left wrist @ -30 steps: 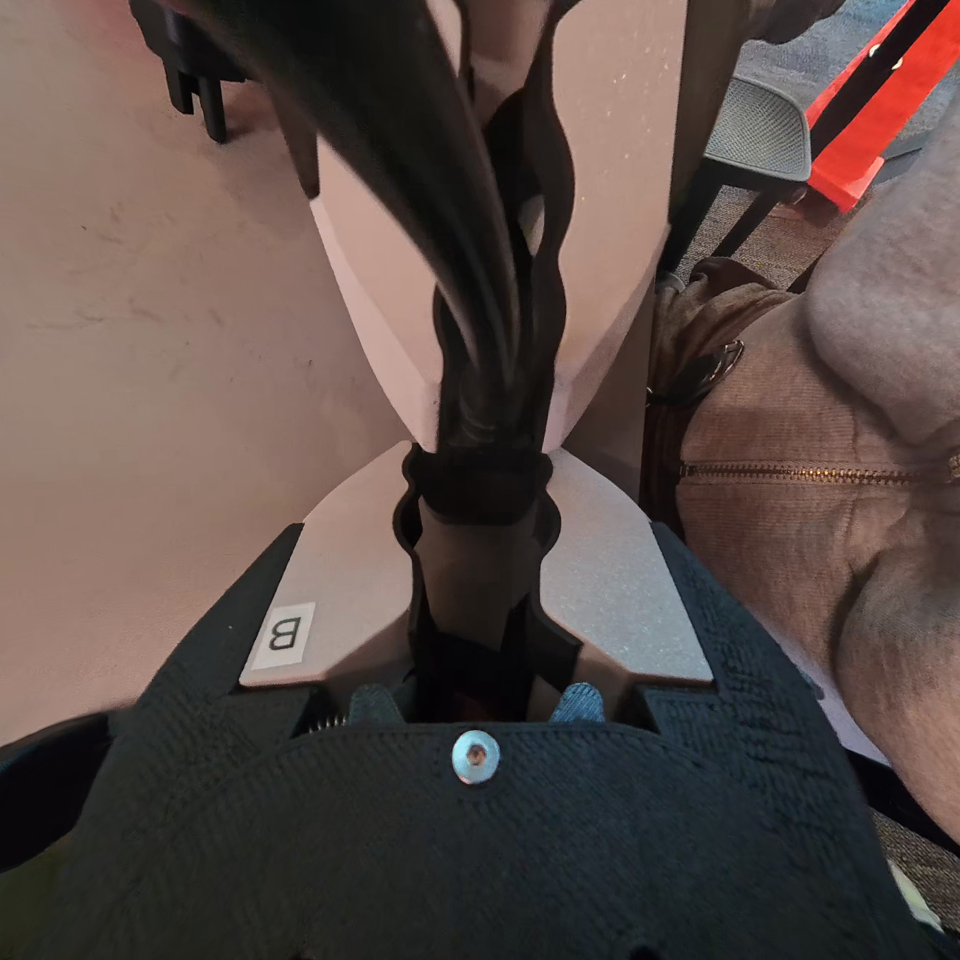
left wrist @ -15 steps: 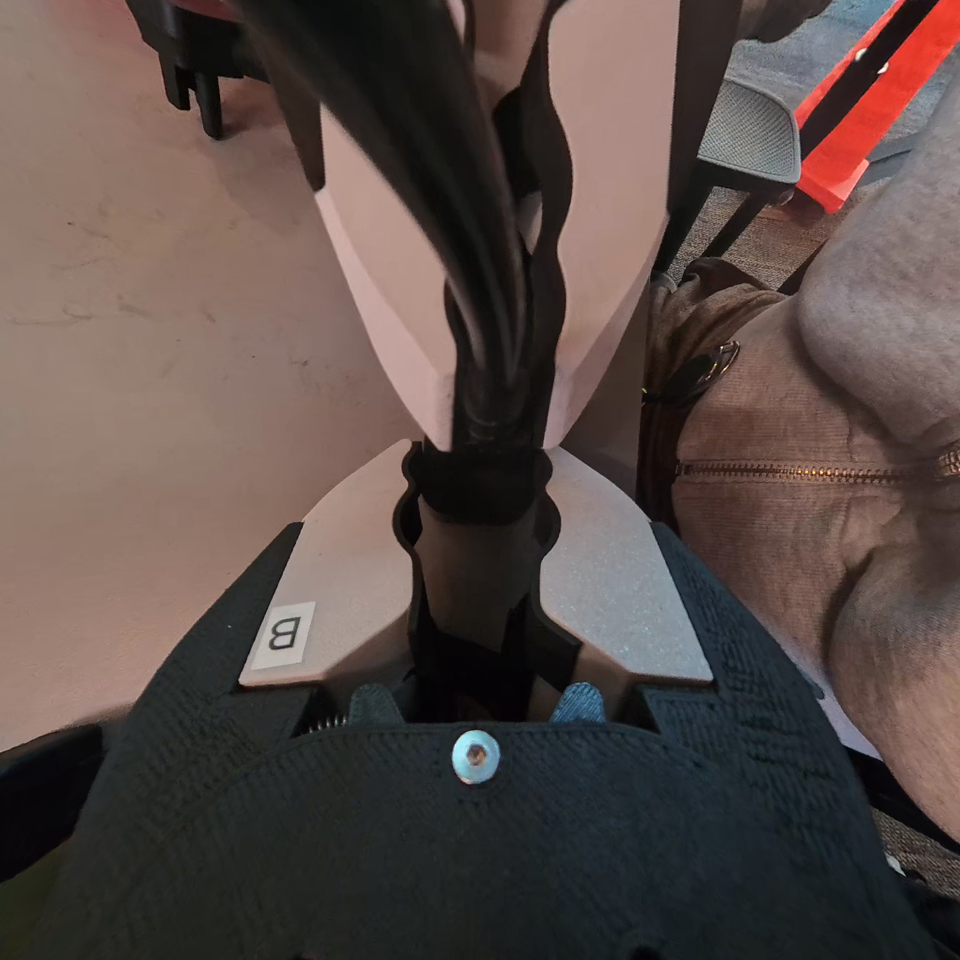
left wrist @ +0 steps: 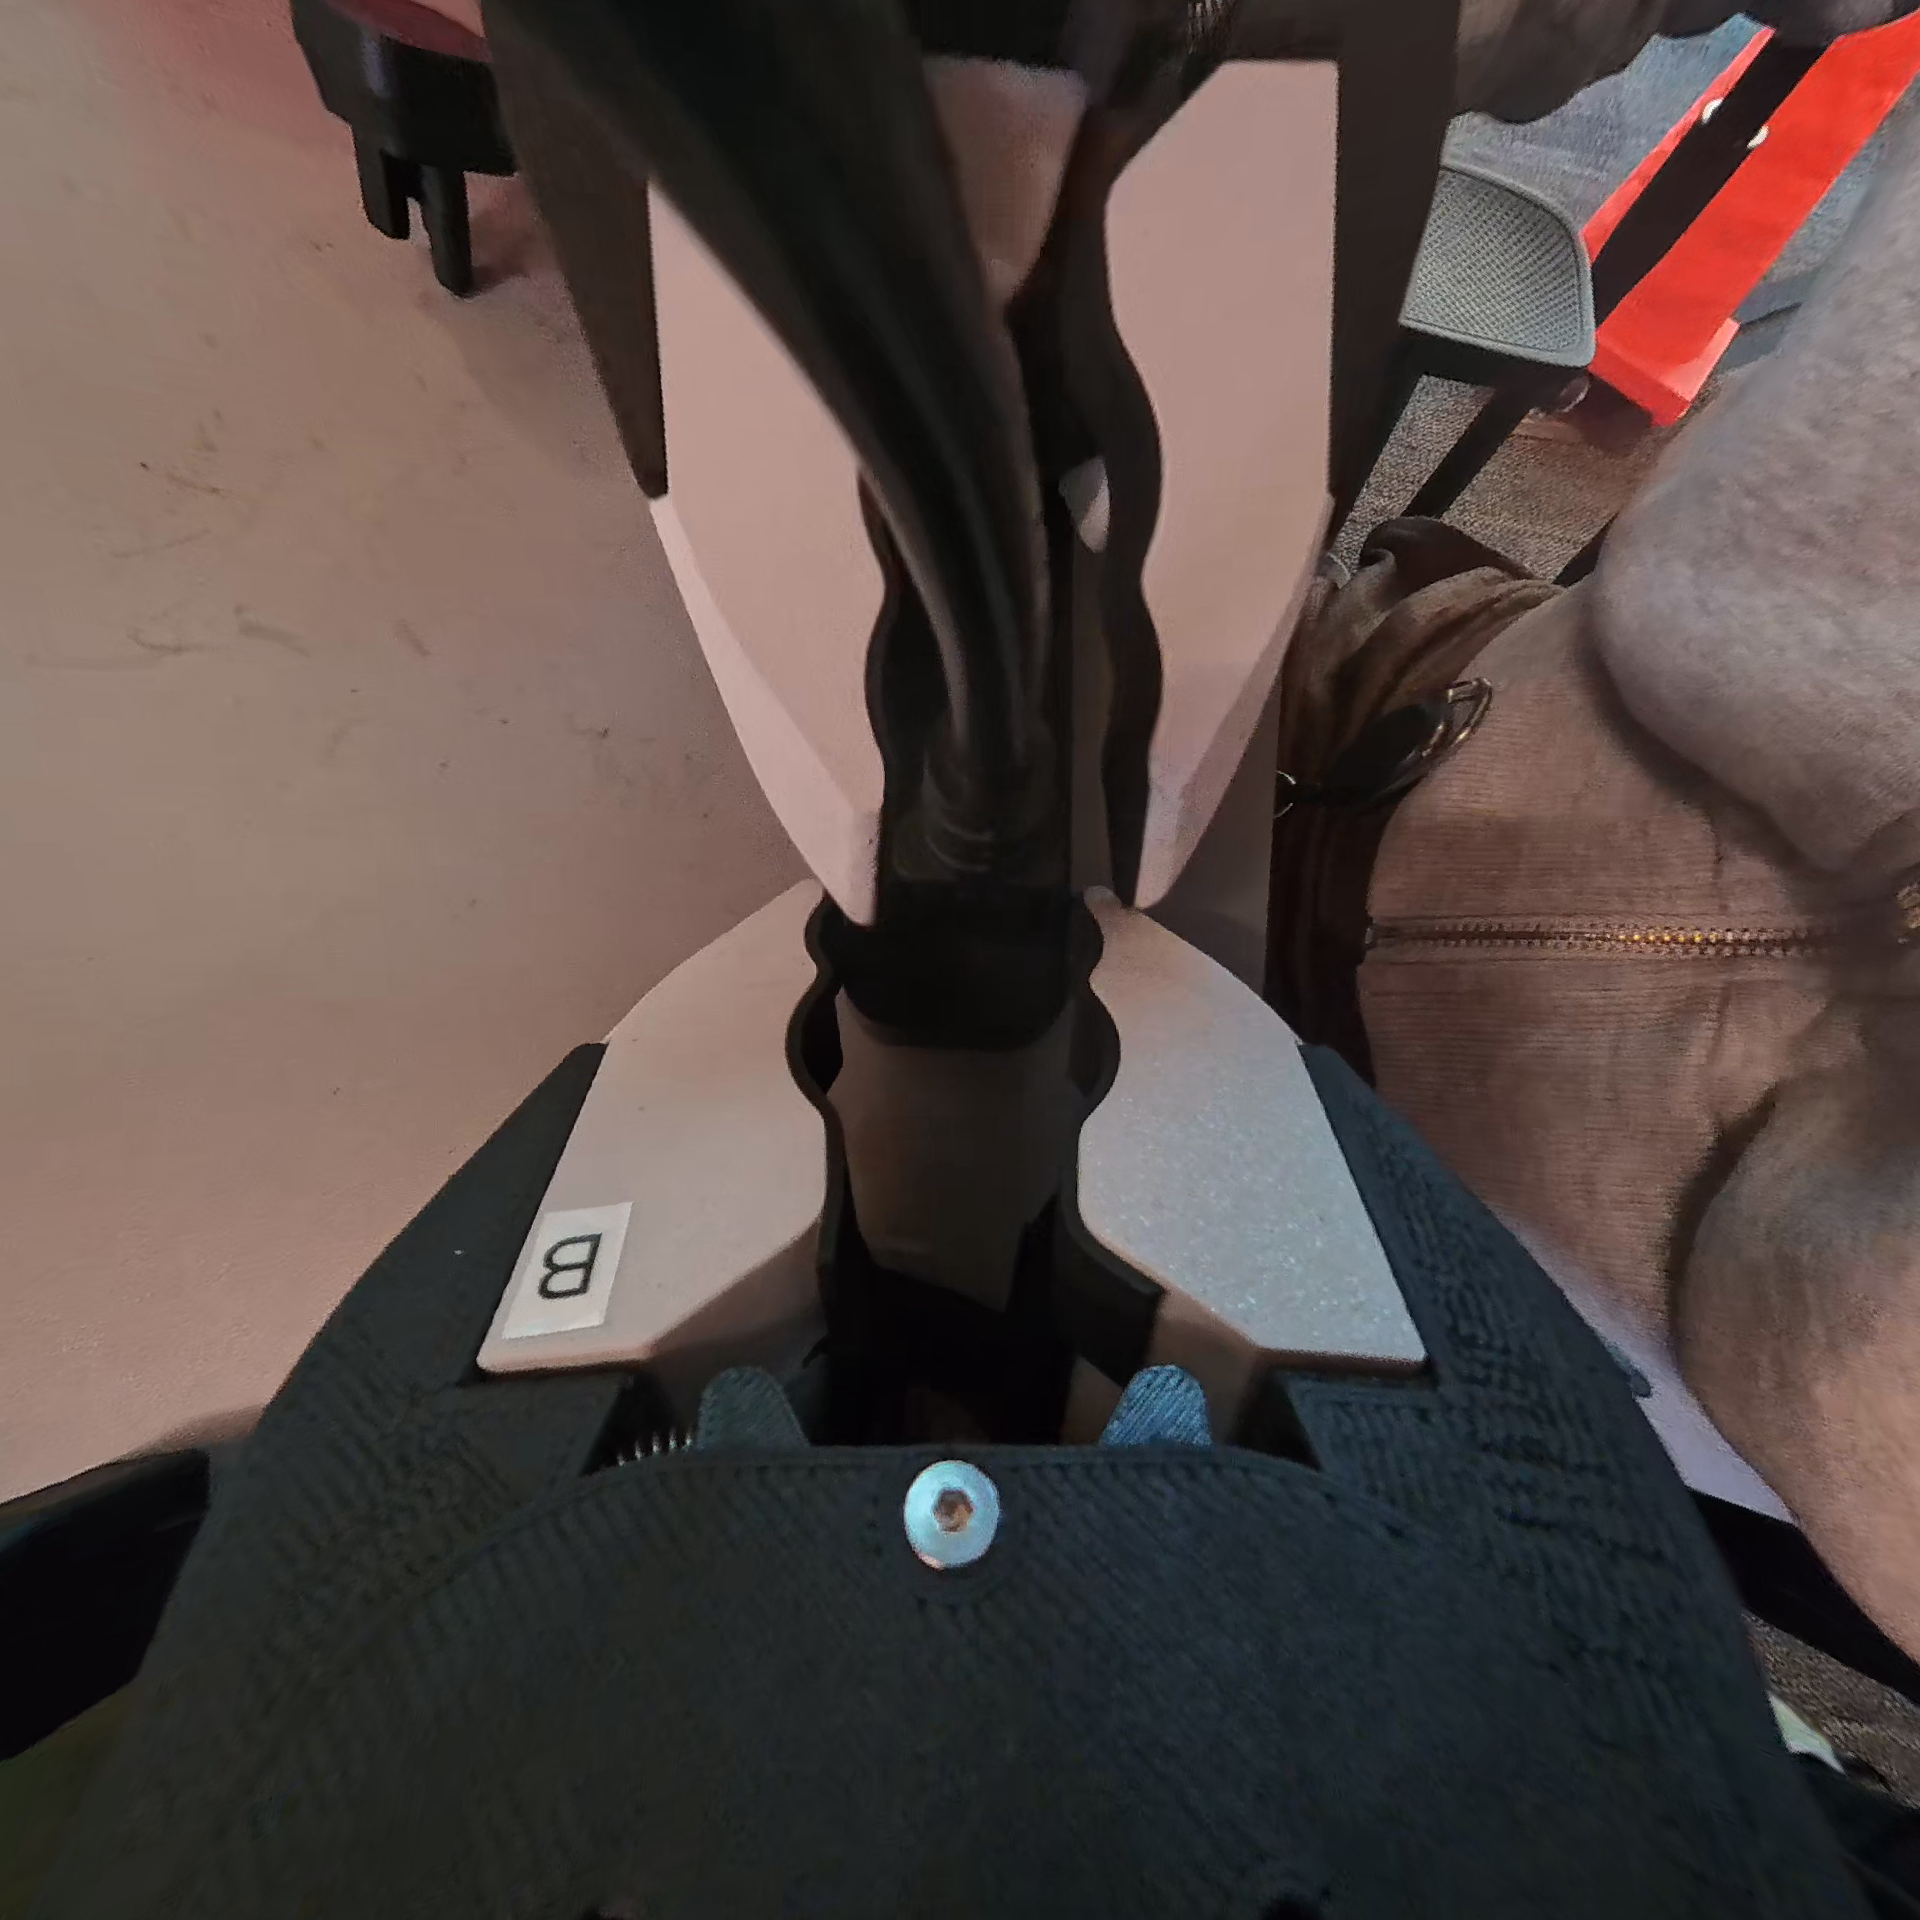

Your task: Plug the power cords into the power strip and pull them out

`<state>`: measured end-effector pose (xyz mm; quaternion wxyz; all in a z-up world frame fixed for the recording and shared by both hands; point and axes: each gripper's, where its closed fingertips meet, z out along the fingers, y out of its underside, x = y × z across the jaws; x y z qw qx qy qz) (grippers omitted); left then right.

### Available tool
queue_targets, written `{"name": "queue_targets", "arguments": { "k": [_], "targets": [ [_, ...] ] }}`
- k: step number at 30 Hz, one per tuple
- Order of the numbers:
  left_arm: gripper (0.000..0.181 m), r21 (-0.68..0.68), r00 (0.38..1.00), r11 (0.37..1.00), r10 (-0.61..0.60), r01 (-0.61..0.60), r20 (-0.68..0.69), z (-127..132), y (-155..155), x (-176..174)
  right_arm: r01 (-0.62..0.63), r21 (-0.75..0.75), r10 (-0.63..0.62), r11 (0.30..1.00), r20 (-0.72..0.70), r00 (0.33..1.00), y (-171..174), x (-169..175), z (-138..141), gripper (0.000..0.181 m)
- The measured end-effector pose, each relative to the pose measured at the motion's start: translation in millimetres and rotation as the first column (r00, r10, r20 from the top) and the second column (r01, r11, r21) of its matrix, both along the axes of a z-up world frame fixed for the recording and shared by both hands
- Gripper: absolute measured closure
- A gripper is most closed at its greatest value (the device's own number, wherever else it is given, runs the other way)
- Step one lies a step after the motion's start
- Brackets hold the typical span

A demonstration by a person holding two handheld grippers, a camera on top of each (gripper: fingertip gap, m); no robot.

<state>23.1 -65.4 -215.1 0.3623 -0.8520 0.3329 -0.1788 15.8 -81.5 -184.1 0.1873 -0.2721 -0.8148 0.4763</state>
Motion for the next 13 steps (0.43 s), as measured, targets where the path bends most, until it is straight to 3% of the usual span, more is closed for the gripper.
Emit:
{"name": "queue_targets", "arguments": {
  "k": [2,13],
  "targets": [
    [0.140,0.003,1.000,1.000,0.000,0.000,-0.003,0.1,0.3,0.2,0.016,-0.046,-0.015,0.999,0.012,1.000,3.1,-1.5,1.3,0.157],
    [0.139,-0.017,1.000,1.000,0.022,-0.022,0.006,-1.5,2.3,-2.3,0.031,-0.018,-0.031,0.999,-0.009,0.999,5.2,-2.9,1.1,0.157]
  ]
}}
